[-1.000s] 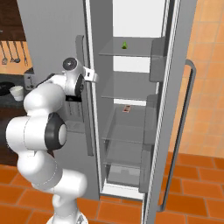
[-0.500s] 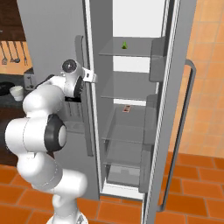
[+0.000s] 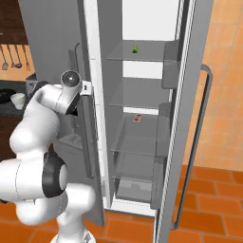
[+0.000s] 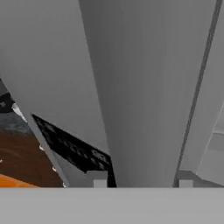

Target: Grab a lemon wedge from the fridge and one ice cube from the ice bowl, and put them in the glass of lemonade.

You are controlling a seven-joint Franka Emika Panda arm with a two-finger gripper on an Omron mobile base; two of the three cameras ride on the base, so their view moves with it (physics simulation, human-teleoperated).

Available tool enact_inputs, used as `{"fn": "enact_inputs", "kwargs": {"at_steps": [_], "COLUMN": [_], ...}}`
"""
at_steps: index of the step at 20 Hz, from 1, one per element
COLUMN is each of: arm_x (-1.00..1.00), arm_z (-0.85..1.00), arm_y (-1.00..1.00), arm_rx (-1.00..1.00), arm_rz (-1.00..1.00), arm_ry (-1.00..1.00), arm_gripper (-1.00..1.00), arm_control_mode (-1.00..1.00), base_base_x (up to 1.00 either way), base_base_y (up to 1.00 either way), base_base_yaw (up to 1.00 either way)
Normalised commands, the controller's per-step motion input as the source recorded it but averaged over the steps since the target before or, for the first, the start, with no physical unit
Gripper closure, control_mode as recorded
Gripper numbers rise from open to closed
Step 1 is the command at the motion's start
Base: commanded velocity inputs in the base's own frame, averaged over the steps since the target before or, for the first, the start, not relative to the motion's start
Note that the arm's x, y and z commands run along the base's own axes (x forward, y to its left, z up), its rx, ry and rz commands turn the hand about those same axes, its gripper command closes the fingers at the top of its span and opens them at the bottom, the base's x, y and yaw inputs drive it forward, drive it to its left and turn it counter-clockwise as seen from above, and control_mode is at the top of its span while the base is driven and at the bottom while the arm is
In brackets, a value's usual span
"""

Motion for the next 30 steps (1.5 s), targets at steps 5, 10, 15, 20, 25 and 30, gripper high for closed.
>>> {"fn": "enact_inputs", "kwargs": {"at_steps": [5,10,15,20,25,30], "arm_x": [-1.0,-1.0,-0.72,-0.52,-0.17,0.85], "arm_z": [0.57,0.54,0.44,0.92,0.87,0.18], "arm_y": [0.95,1.0,0.5,-0.32,-0.89,0.13], "arm_rx": [-0.03,-0.05,-0.03,0.0,0.01,0.0], "arm_rz": [0.28,0.26,0.08,0.0,0.0,0.32], "arm_ry": [0.02,0.03,0.01,0.0,0.02,0.24], "arm_gripper": [1.0,1.0,-1.0,-1.0,-1.0,-1.0], "arm_control_mode": [-1.0,-1.0,-1.0,-1.0,-1.0,-1.0], "base_base_x": [0.0,0.0,0.0,0.0,0.0,0.0], "base_base_y": [0.0,0.0,0.0,0.0,0.0,0.0], "base_base_yaw": [0.0,0.0,0.0,0.0,0.0,0.0]}}
